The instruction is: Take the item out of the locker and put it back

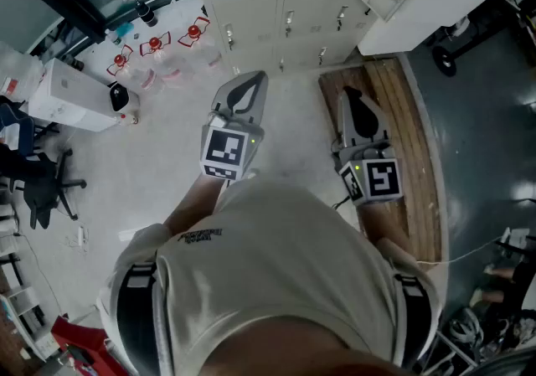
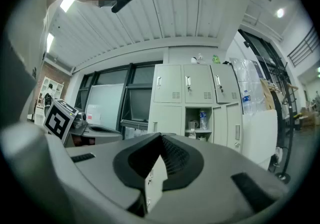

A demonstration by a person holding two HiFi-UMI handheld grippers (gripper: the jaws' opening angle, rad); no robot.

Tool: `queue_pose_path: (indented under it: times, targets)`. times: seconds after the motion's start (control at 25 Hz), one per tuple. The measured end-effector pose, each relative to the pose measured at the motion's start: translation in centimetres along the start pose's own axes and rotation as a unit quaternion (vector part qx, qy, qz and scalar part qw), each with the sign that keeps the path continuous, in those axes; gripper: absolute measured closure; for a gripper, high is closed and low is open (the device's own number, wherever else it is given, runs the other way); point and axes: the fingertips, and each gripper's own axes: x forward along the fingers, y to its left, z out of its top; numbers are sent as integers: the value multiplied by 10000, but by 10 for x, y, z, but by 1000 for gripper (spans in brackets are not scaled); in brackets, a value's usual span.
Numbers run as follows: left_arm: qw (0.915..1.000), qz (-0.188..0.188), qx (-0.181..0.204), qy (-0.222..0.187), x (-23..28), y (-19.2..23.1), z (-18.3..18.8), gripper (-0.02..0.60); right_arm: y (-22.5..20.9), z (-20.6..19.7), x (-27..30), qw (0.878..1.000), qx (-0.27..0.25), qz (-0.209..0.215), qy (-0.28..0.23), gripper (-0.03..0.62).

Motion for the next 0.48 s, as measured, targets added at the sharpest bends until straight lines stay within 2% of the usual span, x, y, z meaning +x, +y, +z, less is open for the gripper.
queue_pose_path:
  times: [0.48]
  targets:
    - [10000, 36, -23, 59, 4, -1, -6, 568, -2, -5, 5, 9999, 79, 76, -60, 592]
